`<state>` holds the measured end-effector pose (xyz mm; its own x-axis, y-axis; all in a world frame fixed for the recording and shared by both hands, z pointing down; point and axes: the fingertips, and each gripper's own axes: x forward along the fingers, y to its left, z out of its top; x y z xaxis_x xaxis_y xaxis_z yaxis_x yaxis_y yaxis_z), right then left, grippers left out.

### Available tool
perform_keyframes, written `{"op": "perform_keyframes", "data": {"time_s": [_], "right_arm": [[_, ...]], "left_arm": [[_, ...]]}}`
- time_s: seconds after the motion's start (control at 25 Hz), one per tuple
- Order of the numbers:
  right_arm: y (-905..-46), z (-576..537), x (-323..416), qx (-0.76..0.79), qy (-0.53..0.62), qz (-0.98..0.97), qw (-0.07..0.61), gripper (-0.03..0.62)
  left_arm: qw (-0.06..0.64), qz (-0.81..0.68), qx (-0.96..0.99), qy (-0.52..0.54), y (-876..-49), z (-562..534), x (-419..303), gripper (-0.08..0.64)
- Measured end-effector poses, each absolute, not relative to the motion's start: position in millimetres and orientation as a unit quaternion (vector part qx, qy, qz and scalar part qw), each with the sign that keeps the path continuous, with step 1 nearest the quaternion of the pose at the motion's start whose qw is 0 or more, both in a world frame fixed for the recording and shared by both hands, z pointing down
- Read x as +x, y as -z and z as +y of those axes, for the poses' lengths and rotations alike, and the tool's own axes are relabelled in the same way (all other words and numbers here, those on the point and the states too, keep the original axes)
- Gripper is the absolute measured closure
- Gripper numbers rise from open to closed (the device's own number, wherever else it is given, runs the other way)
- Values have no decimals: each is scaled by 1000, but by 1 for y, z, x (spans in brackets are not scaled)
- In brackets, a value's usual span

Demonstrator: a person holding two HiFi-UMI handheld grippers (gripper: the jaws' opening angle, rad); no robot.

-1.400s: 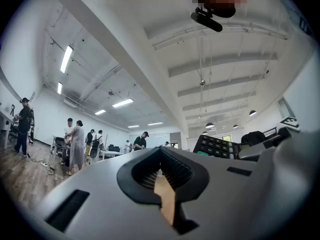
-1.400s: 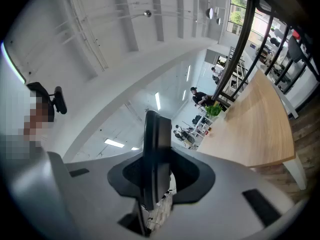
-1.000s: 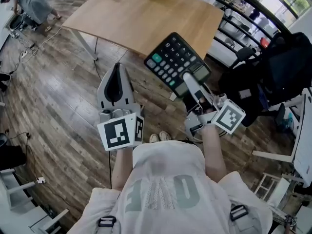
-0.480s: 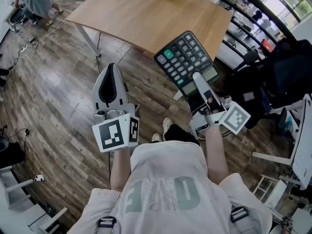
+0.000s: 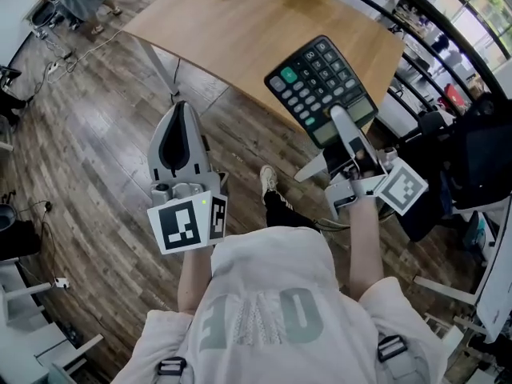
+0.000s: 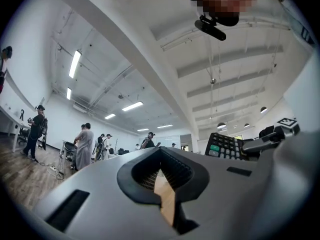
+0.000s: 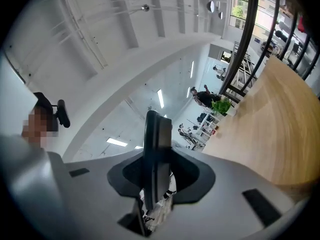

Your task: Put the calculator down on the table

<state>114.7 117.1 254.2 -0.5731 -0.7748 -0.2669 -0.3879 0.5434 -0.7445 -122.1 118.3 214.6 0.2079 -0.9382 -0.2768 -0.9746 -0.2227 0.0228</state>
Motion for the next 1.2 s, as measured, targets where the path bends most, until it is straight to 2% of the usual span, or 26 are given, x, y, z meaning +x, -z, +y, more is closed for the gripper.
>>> {"op": "perform_keyframes", "data": {"time_s": [0.24,0.76,1.2], "right_arm": [[-229,55,104,-329,308,840,304,477],[-225,-85,121,-299,342,844,285,477],[-240,-161,123,-312,366,836,266,477]], "left_arm": [[113,637,-752,-123,-184,70,-133,551],[132,660,-728,-133,-149,-63,-106,551],[118,654,-742,-92,-149,-147,-101,551]]}}
